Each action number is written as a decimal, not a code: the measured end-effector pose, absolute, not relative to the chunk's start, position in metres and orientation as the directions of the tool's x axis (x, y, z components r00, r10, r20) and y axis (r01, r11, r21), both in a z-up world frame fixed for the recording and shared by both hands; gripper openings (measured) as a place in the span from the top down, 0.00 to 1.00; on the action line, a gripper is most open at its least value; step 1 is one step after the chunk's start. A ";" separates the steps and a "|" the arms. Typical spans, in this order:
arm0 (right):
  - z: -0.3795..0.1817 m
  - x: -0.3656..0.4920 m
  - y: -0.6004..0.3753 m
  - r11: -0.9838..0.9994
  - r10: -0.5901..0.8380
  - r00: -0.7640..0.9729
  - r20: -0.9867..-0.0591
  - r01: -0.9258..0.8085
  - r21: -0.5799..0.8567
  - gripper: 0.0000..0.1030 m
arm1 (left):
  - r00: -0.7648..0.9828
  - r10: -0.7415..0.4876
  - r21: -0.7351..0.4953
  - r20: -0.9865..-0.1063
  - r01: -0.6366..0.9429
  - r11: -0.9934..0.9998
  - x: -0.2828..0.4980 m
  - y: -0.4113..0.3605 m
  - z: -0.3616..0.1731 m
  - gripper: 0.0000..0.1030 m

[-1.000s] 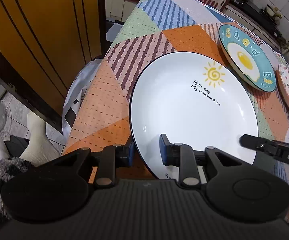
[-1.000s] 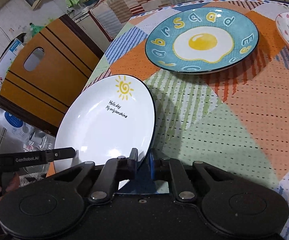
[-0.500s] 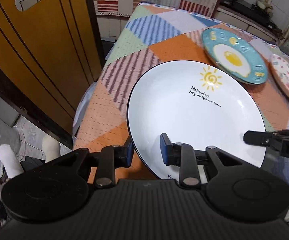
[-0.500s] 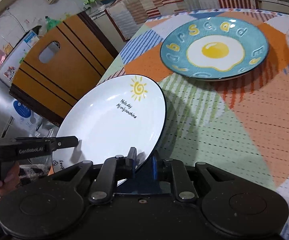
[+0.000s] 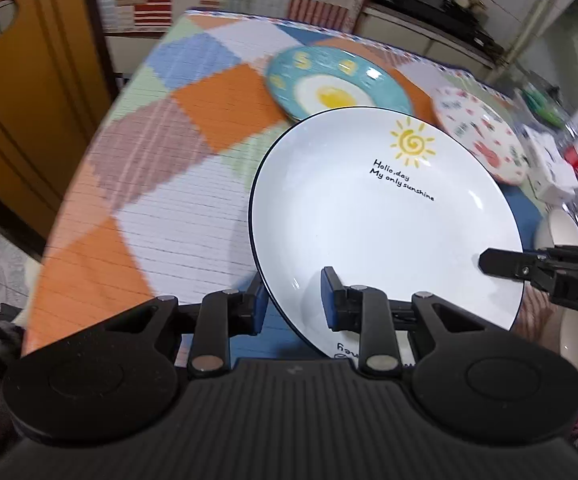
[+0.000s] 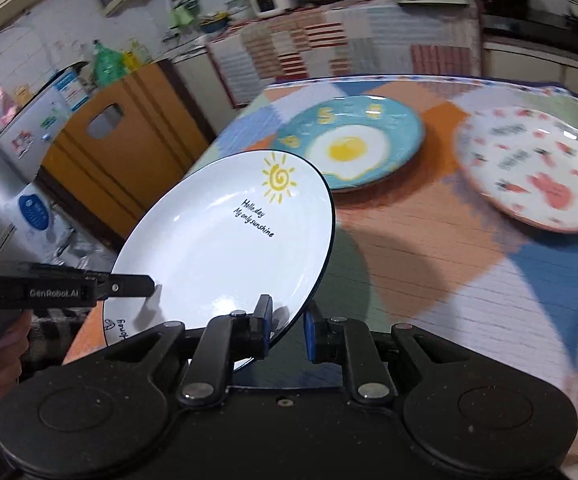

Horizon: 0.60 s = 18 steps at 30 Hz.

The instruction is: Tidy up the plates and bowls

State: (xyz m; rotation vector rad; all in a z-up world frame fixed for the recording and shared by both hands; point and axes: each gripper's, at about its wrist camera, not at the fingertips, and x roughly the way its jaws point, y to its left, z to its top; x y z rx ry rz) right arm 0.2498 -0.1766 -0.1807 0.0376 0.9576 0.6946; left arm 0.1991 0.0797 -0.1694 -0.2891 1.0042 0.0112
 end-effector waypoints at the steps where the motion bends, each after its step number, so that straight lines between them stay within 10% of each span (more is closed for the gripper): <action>1: -0.181 0.250 -0.184 0.793 0.550 0.383 -0.742 -0.518 0.320 0.80 | 0.535 -0.131 -0.238 -0.835 -0.135 0.962 0.201 0.073 -0.171 0.75; 18: -0.225 0.270 -0.217 0.860 0.456 0.402 -0.794 -0.429 0.277 0.79 | 0.429 -0.188 -0.240 -0.884 -0.072 0.968 0.244 0.042 -0.217 0.75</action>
